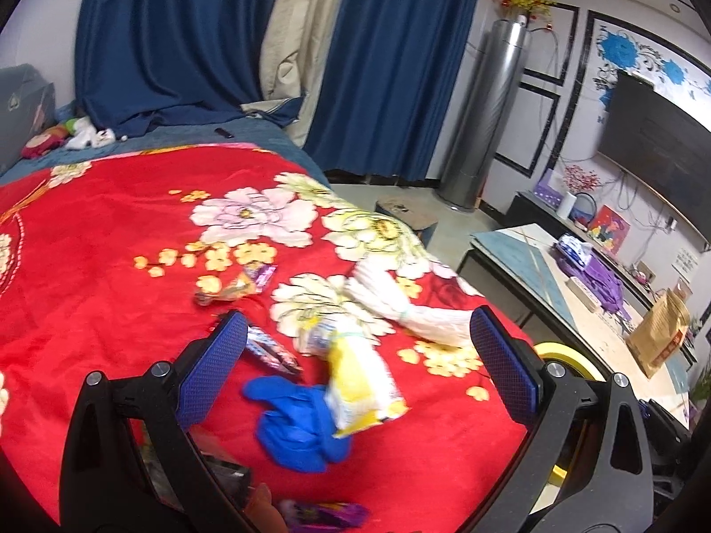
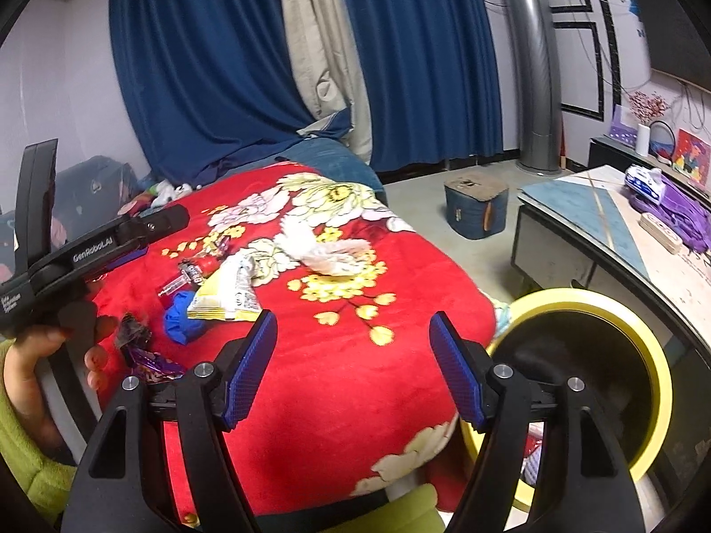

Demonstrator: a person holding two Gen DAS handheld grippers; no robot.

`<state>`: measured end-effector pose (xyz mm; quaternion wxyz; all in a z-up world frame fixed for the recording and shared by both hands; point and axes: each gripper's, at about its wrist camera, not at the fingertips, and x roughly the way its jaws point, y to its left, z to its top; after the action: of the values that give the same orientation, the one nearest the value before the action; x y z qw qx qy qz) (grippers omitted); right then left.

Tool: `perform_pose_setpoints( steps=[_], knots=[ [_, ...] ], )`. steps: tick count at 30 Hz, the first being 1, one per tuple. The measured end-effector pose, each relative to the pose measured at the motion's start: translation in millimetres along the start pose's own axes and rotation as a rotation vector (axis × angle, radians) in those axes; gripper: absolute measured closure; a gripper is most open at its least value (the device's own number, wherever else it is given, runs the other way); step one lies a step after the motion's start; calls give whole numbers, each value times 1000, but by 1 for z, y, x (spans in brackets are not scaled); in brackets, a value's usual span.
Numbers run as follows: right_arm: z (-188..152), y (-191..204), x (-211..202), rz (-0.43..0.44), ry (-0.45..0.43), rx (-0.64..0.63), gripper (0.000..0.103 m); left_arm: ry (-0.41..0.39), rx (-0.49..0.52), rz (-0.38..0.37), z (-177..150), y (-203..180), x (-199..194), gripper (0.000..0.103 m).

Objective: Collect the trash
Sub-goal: 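Move both tools back over the bed toward the red can and wrappers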

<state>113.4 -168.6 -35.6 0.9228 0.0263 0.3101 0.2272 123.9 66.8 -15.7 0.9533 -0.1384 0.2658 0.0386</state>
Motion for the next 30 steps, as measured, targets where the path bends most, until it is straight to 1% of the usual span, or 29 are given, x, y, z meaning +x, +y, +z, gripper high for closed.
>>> perform_pose_setpoints(
  steps=[5, 8, 14, 17, 19, 21, 22, 24, 25, 27, 29, 30],
  knots=[
    [6, 9, 17, 13, 17, -15, 35, 25, -11, 68, 7, 27, 3, 11],
    [12, 15, 30, 17, 21, -24, 35, 66, -12, 97, 10, 46, 8, 11],
    [27, 24, 62, 13, 41, -41, 35, 143, -39, 108, 7, 81, 17, 11],
    [32, 27, 78, 4, 53, -46, 35, 176, -9, 96, 5, 90, 23, 11],
    [35, 27, 88, -4, 64, -47, 35, 192, 17, 92, 4, 92, 26, 13],
    [38, 26, 98, -15, 77, -42, 35, 214, 28, 82, 1, 95, 30, 23],
    [39, 25, 103, -16, 83, -36, 35, 223, 26, 78, 0, 97, 32, 25],
    [42, 23, 109, -21, 88, -27, 35, 247, 18, 57, -3, 100, 37, 34],
    [43, 23, 113, -20, 91, -21, 35, 257, 15, 47, -4, 102, 39, 36],
    [44, 22, 118, -19, 94, -10, 35, 282, 6, 12, -8, 104, 44, 49],
    [46, 22, 124, -15, 100, -1, 35, 299, 4, -14, -11, 105, 48, 56],
    [47, 21, 127, -12, 103, 4, 35, 307, 5, -15, -12, 105, 49, 60]
  ],
)
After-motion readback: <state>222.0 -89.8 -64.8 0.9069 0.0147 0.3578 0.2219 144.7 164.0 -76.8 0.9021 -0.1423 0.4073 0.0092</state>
